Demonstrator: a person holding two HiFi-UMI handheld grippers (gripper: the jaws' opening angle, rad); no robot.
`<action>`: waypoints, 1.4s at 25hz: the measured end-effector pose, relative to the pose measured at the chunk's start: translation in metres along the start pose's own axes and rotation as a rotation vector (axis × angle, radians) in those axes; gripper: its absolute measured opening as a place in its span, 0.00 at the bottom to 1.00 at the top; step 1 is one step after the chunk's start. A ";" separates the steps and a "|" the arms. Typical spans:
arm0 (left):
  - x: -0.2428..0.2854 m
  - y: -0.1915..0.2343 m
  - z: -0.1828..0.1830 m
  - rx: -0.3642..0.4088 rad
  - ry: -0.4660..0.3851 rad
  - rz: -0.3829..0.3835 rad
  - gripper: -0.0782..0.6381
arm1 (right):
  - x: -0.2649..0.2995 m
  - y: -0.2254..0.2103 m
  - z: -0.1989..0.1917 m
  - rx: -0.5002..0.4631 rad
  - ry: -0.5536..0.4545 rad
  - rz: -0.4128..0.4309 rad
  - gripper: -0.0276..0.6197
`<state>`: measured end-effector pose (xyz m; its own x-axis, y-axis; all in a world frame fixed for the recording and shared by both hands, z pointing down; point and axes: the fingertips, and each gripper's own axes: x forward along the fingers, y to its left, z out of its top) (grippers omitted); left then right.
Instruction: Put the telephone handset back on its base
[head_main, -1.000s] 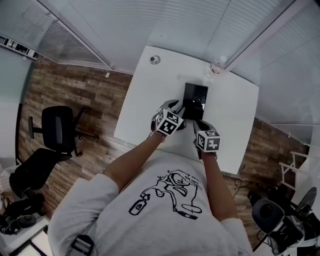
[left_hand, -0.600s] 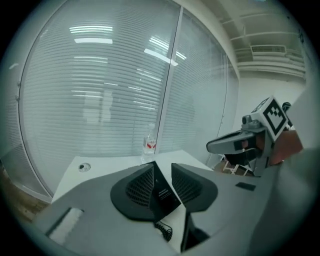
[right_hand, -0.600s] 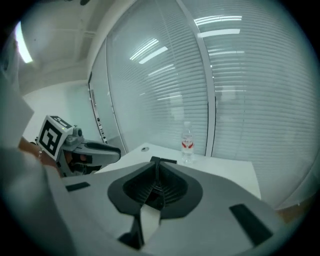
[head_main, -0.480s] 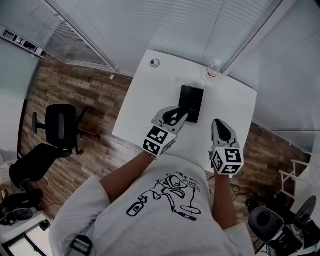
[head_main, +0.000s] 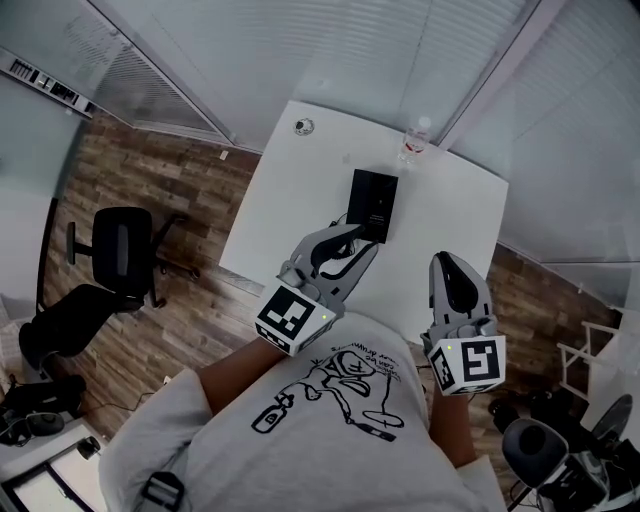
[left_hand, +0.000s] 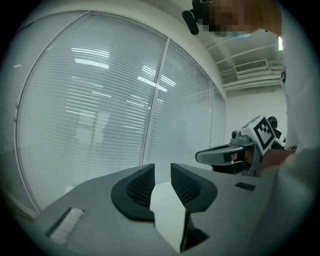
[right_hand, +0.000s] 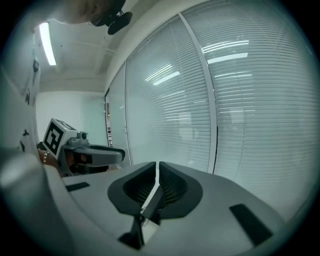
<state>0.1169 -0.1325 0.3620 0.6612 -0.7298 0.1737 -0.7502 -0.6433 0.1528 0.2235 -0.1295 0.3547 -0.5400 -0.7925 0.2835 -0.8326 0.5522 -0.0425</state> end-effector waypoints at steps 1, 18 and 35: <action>-0.003 -0.005 0.007 0.001 -0.014 -0.003 0.25 | -0.005 0.002 0.007 -0.003 -0.010 0.006 0.07; -0.013 -0.039 0.051 0.003 -0.092 -0.020 0.25 | -0.037 0.013 0.053 -0.062 -0.073 0.009 0.07; -0.010 -0.040 0.049 -0.005 -0.082 -0.030 0.25 | -0.035 0.012 0.053 -0.055 -0.078 0.005 0.07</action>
<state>0.1405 -0.1104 0.3063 0.6810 -0.7268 0.0889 -0.7299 -0.6642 0.1616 0.2255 -0.1088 0.2930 -0.5535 -0.8064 0.2081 -0.8233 0.5675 0.0093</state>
